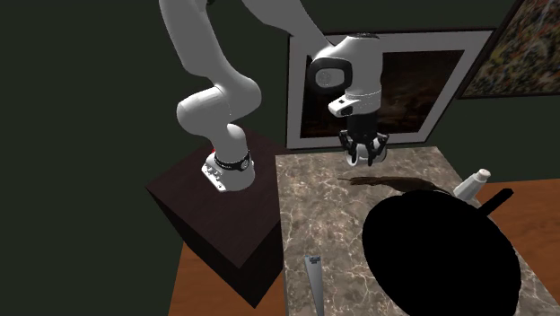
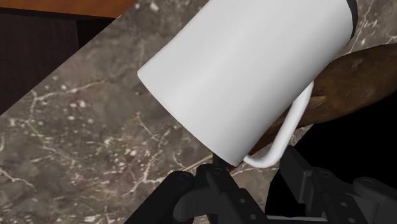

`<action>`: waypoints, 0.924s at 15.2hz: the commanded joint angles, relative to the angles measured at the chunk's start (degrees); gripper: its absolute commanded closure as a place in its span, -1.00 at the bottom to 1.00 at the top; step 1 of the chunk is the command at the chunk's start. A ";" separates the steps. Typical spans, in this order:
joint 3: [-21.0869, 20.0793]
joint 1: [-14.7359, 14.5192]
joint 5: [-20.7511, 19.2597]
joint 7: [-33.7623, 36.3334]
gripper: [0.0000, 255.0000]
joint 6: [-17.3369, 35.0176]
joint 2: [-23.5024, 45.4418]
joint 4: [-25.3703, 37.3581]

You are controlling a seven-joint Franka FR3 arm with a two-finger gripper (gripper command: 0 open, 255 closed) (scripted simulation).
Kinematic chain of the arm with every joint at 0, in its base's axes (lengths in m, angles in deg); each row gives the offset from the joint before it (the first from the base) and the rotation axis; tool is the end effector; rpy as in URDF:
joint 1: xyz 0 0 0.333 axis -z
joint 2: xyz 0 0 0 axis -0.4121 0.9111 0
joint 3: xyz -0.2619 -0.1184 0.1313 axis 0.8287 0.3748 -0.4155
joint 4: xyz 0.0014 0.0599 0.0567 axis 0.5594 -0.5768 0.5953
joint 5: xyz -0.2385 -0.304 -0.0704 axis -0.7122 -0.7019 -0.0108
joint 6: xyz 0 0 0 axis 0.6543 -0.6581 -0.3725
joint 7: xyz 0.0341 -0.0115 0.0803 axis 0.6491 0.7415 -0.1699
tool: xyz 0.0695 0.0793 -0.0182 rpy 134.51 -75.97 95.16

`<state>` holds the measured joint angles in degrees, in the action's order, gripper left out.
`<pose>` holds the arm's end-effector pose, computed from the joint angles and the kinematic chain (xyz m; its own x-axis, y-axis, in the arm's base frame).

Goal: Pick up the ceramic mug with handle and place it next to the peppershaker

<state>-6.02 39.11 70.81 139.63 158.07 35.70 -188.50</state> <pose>0.3489 0.1920 0.3549 0.0376 -0.9905 0.1319 -0.9534 -0.0752 -0.2922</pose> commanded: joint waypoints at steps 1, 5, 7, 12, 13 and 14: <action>1.18 -0.91 0.45 -0.63 1.00 -2.06 -1.38 0.65; 3.29 -2.07 0.85 -1.79 1.00 -5.96 -3.71 2.19; 4.23 -2.50 0.93 -2.28 1.00 -7.85 -4.75 3.04; 6.35 -3.22 0.88 -3.33 1.00 -12.43 -6.99 5.38; 6.74 -3.32 0.84 -3.51 1.00 -13.32 -7.38 5.88; 7.12 -3.40 0.78 -3.69 1.00 -14.21 -7.75 6.40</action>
<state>0.73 35.88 71.62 136.03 145.03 28.45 -182.77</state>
